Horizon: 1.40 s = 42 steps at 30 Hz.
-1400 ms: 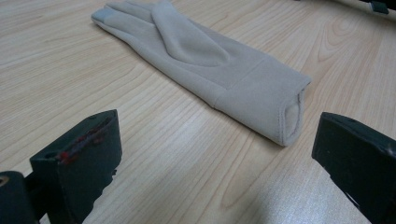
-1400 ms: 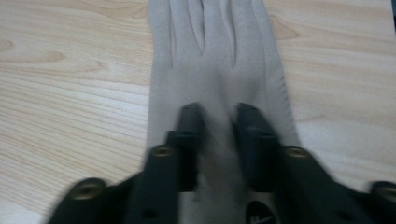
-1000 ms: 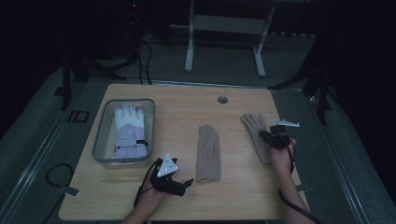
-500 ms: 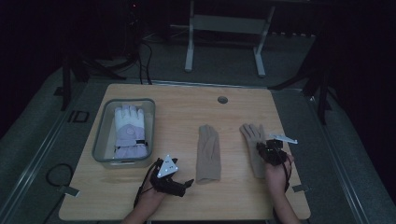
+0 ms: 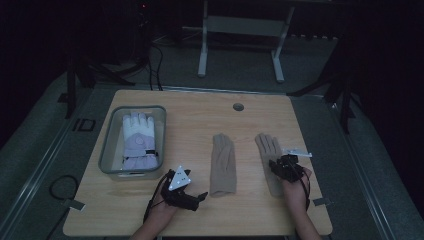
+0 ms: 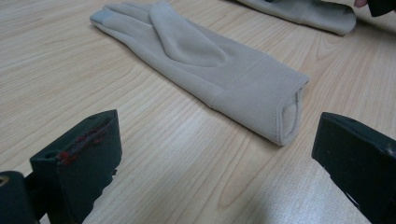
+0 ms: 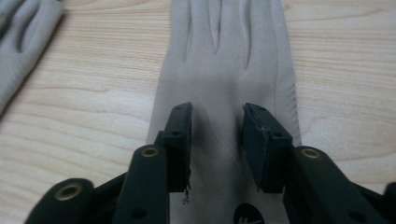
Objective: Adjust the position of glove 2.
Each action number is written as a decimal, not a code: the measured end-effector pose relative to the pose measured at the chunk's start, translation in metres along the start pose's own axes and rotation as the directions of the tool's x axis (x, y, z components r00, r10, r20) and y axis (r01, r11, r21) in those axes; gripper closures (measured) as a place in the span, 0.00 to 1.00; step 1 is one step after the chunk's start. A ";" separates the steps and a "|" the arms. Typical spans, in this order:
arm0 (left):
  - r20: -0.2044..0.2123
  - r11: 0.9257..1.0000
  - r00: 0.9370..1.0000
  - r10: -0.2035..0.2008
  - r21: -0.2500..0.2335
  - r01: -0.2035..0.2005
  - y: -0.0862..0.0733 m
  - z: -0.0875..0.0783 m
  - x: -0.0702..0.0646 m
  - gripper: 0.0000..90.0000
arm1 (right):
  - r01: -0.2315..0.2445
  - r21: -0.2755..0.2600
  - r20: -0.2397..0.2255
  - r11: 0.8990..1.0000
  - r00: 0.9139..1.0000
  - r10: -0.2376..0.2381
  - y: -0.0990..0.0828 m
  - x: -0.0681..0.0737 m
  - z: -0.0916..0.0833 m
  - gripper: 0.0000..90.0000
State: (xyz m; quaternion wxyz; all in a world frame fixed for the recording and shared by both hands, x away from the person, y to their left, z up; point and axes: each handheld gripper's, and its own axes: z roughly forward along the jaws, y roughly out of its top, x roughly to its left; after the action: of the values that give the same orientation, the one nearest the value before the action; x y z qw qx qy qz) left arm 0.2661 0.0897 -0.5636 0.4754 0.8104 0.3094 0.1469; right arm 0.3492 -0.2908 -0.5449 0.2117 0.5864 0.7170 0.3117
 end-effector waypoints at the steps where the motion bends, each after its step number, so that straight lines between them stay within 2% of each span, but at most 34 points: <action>1: 0.000 1.000 1.000 0.000 0.000 0.000 0.000 0.000 0.000 0.02 | 0.001 0.000 -0.008 1.000 1.000 -0.001 0.002 -0.002 -0.002 0.66; 4: -0.001 1.000 1.000 0.001 0.000 -0.001 0.000 0.000 0.000 0.02 | 0.034 -0.029 -0.028 0.999 0.999 -0.035 0.009 -0.008 -0.009 0.63; 5: -0.001 1.000 1.000 0.002 0.001 -0.002 0.000 0.000 0.000 0.02 | 0.060 -0.040 -0.050 0.997 0.997 -0.062 0.012 -0.010 -0.012 0.60; 7: -0.001 1.000 1.000 0.004 0.001 -0.004 0.000 0.000 0.000 0.02 | 0.104 -0.052 -0.062 0.993 0.992 -0.108 0.018 -0.016 -0.016 0.58; 8: -0.001 1.000 1.000 0.003 0.001 -0.003 0.000 0.000 0.000 0.02 | 0.128 -0.054 -0.091 0.990 0.987 -0.133 0.020 -0.019 -0.017 0.56; 12: -0.002 1.000 1.000 0.002 0.001 -0.002 0.000 0.000 0.000 0.02 | 0.203 -0.055 -0.151 0.978 0.966 -0.209 0.023 -0.028 -0.014 0.56; 14: -0.003 1.000 1.000 0.000 0.000 0.000 0.000 0.000 0.000 0.02 | 0.220 -0.049 -0.166 0.974 0.960 -0.225 0.022 -0.030 -0.009 0.56; 17: -0.002 1.000 1.000 -0.002 0.004 0.002 0.000 0.001 0.000 0.02 | 0.231 -0.045 -0.171 0.972 0.957 -0.236 0.017 -0.033 0.000 0.56; 21: -0.002 1.000 1.000 0.001 0.007 0.000 -0.001 0.001 0.000 0.02 | 0.228 -0.049 -0.168 0.972 0.958 -0.233 0.010 -0.035 0.010 0.60; 25: -0.002 1.000 1.000 0.002 0.013 -0.002 0.000 0.002 0.000 0.02 | 0.239 -0.066 -0.167 0.969 0.954 -0.247 0.004 -0.032 0.013 0.65; 28: -0.001 1.000 1.000 0.011 0.016 -0.011 0.000 0.002 -0.002 0.02 | 0.178 -0.058 -0.156 0.982 0.970 -0.186 0.002 -0.028 0.012 0.80; 29: -0.001 1.000 1.000 0.012 0.016 -0.012 0.000 0.002 -0.002 0.02 | 0.197 -0.055 -0.131 0.979 0.971 -0.202 0.002 -0.024 0.010 0.87; 31: -0.001 1.000 1.000 0.011 0.016 -0.011 0.000 0.002 -0.002 0.02 | 0.196 -0.053 -0.093 0.979 0.975 -0.200 0.002 -0.019 0.010 0.91; 34: -0.003 1.000 1.000 0.008 0.016 -0.008 0.000 0.002 -0.001 0.02 | 0.155 -0.070 -0.056 0.985 0.986 -0.159 0.004 -0.013 0.006 0.93; 35: -0.003 1.000 1.000 0.008 0.016 -0.008 0.000 0.002 -0.001 0.02 | 0.155 -0.070 -0.056 0.985 0.986 -0.159 0.004 -0.013 0.006 0.93; 37: -0.003 1.000 1.000 0.008 0.015 -0.008 0.000 0.002 -0.001 0.02 | 0.115 -0.110 -0.024 0.987 0.993 -0.118 0.010 -0.008 -0.005 0.93; 41: -0.001 1.000 1.000 0.007 0.012 -0.007 0.000 0.001 -0.002 0.02 | 0.077 -0.123 -0.007 0.989 0.997 -0.079 0.015 -0.009 -0.015 0.93; 42: 0.000 1.000 1.000 0.007 0.008 -0.007 0.000 0.001 -0.002 0.02 | 0.062 -0.123 0.012 0.990 0.998 -0.061 0.014 -0.010 -0.021 0.93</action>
State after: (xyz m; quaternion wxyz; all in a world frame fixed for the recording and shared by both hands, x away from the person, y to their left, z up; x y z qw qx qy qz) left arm 0.2653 0.0879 -0.5636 0.4714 0.8134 0.3073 0.1472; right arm 0.3472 -0.3034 -0.5205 0.2599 0.5512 0.7131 0.3465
